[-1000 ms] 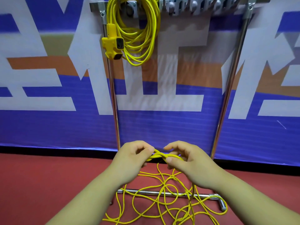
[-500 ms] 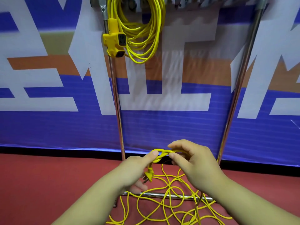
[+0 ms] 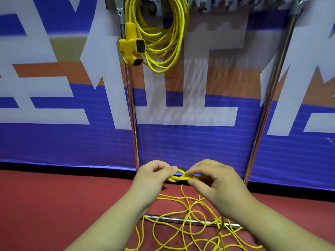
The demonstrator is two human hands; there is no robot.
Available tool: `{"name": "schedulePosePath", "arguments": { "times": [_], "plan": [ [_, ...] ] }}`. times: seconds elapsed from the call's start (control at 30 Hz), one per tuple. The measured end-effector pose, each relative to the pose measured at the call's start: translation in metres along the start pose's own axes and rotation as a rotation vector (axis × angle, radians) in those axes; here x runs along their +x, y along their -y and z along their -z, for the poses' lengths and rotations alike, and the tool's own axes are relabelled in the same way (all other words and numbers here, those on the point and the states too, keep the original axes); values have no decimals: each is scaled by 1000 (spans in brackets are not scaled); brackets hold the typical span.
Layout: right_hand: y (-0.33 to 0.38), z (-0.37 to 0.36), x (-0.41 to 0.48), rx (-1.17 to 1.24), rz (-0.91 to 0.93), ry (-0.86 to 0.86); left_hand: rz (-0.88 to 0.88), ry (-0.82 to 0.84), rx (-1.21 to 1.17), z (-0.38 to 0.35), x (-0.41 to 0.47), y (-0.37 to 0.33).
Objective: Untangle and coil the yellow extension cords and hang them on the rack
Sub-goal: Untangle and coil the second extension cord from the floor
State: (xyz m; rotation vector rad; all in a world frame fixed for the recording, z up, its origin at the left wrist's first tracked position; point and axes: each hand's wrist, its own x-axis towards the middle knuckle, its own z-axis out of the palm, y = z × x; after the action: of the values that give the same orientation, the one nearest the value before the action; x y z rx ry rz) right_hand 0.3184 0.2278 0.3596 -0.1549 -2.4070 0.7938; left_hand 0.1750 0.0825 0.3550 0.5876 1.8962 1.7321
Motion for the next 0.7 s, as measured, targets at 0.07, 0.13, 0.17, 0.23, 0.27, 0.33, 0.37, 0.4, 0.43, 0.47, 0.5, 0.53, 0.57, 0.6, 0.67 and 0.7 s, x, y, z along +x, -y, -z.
{"name": "schedulePosePath", "arguments": {
  "times": [0.07, 0.13, 0.17, 0.23, 0.27, 0.33, 0.37, 0.4, 0.43, 0.47, 0.5, 0.53, 0.57, 0.6, 0.67, 0.7],
  "plan": [
    [2, 0, 0, -5, 37, 7, -38, -21, -14, -1, -3, -3],
    [4, 0, 0, -16, 65, 0, -55, -36, -46, 0, -5, -7],
    [5, 0, 0, -26, 73, 0, -59, -39, -59, 1, -6, -9],
    [7, 0, -1, -51, 93, 11, -65, -40, -75, 2, -9, -12],
    [8, 0, -1, -63, 109, 15, -74, -42, -84, 2, -10, -13],
    [8, -1, -1, -72, 133, 2, -95, -48, -96, 2, -12, -16],
    [9, -1, -1, -68, 136, -23, -95, -39, -97, 2, -12, -16],
    [8, -2, -1, -57, 131, -55, -85, -15, -94, 3, -12, -16],
    [8, -2, -1, -42, 117, -81, -69, 22, -90, 2, -13, -16],
    [8, -3, -1, -23, 102, -97, -51, 63, -84, 1, -14, -16],
    [8, -3, -2, -8, 89, -101, -32, 88, -76, 0, -16, -16],
    [9, -4, -2, -3, 84, -98, -24, 93, -78, -1, -17, -16],
    [9, -4, -2, -4, 84, -90, -28, 83, -96, -2, -18, -16],
    [9, -4, -2, -6, 88, -78, -35, 69, -130, -3, -18, -16],
    [10, -3, -3, -7, 97, -49, -52, 43, -179, -4, -19, -18],
    [11, -2, -3, -15, 100, -32, -68, 32, -180, -4, -20, -20]
  ]
}}
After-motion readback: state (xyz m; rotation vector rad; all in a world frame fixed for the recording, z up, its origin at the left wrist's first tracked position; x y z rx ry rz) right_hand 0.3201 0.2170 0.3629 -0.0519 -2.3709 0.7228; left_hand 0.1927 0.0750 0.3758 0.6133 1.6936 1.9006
